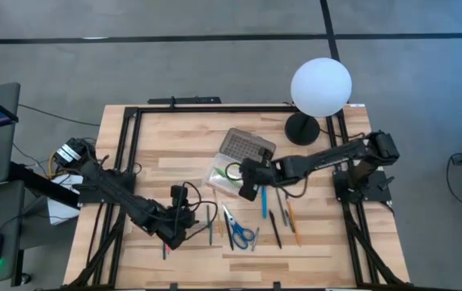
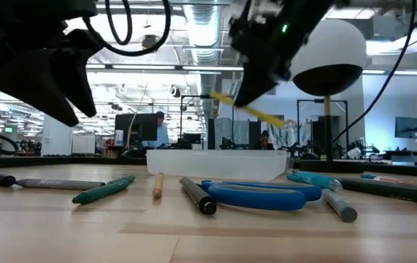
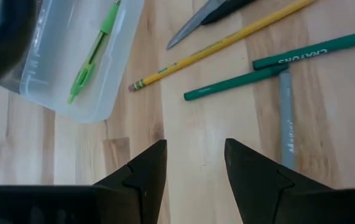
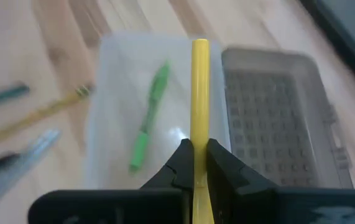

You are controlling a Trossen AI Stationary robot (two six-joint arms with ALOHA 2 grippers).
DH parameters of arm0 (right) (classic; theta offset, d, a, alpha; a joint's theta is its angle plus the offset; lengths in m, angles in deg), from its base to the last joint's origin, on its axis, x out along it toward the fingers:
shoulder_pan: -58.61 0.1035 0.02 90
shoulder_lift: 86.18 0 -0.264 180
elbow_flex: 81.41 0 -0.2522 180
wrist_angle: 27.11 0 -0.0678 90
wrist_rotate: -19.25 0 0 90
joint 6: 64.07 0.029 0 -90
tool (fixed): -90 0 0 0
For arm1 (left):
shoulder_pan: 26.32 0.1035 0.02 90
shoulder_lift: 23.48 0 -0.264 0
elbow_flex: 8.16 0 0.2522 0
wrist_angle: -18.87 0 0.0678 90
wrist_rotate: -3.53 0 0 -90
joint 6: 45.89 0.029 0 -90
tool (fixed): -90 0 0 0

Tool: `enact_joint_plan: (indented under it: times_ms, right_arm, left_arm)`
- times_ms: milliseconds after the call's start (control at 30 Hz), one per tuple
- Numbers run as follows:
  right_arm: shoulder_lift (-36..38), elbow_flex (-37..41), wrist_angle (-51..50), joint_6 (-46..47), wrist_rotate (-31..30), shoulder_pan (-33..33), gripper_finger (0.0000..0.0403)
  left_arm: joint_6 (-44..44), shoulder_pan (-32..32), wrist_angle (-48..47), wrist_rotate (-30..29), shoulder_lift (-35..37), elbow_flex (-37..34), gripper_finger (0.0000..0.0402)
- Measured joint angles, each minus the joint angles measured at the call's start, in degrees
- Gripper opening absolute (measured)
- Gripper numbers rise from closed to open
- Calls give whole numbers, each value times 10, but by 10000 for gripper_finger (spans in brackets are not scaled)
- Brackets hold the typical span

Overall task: Pick & place school supplies into a supply box
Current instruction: Put the yellow pen into the gray supply box

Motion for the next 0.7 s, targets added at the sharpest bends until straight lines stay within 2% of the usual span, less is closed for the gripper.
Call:
enact_joint_plan:
  times_ms: [167, 367, 700]
  right_arm:
    - [-38, 0, 26, -26, 42, -33, 11]
    - [-66, 0, 48, -32, 42, -47, 24]
    - [-66, 0, 73, -66, 42, -47, 40]
  left_arm:
    - [-32, -1, -2, 3, 0, -19, 157]
    - [-48, -2, -4, 13, 0, -31, 157]
    - [-57, -2, 3, 36, 0, -35, 157]
